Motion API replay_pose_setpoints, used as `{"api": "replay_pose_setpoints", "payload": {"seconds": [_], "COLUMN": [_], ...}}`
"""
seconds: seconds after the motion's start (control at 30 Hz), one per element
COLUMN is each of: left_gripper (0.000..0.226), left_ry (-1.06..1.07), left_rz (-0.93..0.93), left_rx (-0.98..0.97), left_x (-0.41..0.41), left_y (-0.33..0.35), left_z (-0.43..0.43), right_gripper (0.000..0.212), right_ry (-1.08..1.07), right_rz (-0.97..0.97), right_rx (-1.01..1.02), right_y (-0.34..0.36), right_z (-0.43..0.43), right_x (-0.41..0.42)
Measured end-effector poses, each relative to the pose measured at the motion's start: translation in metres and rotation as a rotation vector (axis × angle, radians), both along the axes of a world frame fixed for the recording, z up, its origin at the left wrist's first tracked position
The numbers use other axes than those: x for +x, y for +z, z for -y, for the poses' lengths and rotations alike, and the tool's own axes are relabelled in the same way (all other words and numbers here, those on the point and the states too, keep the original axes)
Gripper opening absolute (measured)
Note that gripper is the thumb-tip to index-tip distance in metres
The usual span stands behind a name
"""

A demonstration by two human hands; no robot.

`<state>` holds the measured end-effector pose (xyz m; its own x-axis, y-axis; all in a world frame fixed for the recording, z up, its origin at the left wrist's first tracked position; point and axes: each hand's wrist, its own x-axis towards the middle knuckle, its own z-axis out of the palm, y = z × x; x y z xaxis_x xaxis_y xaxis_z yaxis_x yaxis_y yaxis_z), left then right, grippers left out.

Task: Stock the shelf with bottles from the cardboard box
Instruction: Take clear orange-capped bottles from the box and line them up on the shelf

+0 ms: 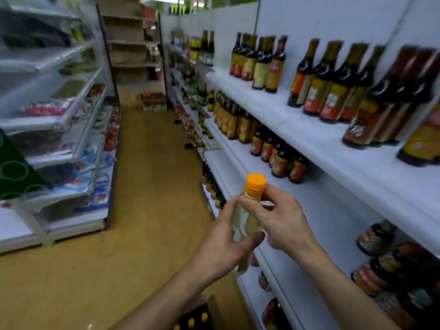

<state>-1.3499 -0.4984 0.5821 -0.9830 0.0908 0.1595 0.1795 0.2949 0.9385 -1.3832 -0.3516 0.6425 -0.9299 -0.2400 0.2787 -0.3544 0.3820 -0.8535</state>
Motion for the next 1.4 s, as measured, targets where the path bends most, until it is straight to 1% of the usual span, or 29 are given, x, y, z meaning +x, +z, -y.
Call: {"api": "replay_pose_setpoints", "payload": {"seconds": [0.07,0.13,0.3,0.43,0.57,0.67,0.77,0.87,0.93,1.03,1.1,1.23,1.33,1.4], "left_gripper": [0.073,0.073,0.076,0.067,0.065,0.059,0.056,0.055,0.057,0.069,0.073,0.069,0.059,0.055], "left_ry": [-0.039,-0.080,-0.168,-0.212,-0.257,-0.296,-0.339,-0.402,-0.444,-0.491,-0.515,-0.568,-0.638,-0.697], "left_rz": [-0.038,-0.074,-0.165,-0.204,-0.219,-0.248,-0.292,-0.321,-0.341,-0.363,-0.365,-0.349,-0.310,-0.278], "left_rx": [0.001,-0.014,-0.051,-0.017,0.023,0.049,0.076,0.099,0.113,0.129,0.145,0.160,0.163,0.160], "left_x": [-0.007,-0.014,-0.023,-0.028,-0.031,-0.034,-0.037,-0.039,-0.040,-0.042,-0.044,-0.048,-0.056,-0.061], "left_y": [0.021,0.042,0.084,0.113,0.139,0.156,0.171,0.184,0.190,0.193,0.192,0.187,0.182,0.179], "left_z": [-0.012,-0.025,-0.066,-0.102,-0.139,-0.165,-0.193,-0.220,-0.240,-0.271,-0.291,-0.332,-0.360,-0.377], "right_gripper": [0.005,0.006,0.019,0.026,0.019,0.026,0.026,0.025,0.030,0.032,0.031,0.029,0.037,0.037], "right_ry": [-0.044,-0.079,-0.158,-0.198,-0.235,-0.259,-0.272,-0.259,-0.274,-0.338,-0.377,-0.474,-0.614,-0.700], "right_rz": [-0.047,-0.105,-0.186,-0.261,-0.315,-0.361,-0.406,-0.428,-0.443,-0.474,-0.492,-0.499,-0.494,-0.485], "right_rx": [0.012,-0.010,-0.026,-0.046,-0.045,-0.041,-0.053,-0.085,-0.111,-0.127,-0.129,-0.095,-0.037,-0.006], "right_y": [0.021,0.042,0.085,0.116,0.144,0.163,0.182,0.199,0.208,0.216,0.219,0.221,0.219,0.215], "right_z": [-0.013,-0.030,-0.076,-0.112,-0.149,-0.176,-0.200,-0.224,-0.241,-0.266,-0.283,-0.315,-0.338,-0.354], "right_x": [0.000,0.002,0.013,0.018,0.021,0.024,0.027,0.030,0.031,0.033,0.035,0.041,0.040,0.040]}}
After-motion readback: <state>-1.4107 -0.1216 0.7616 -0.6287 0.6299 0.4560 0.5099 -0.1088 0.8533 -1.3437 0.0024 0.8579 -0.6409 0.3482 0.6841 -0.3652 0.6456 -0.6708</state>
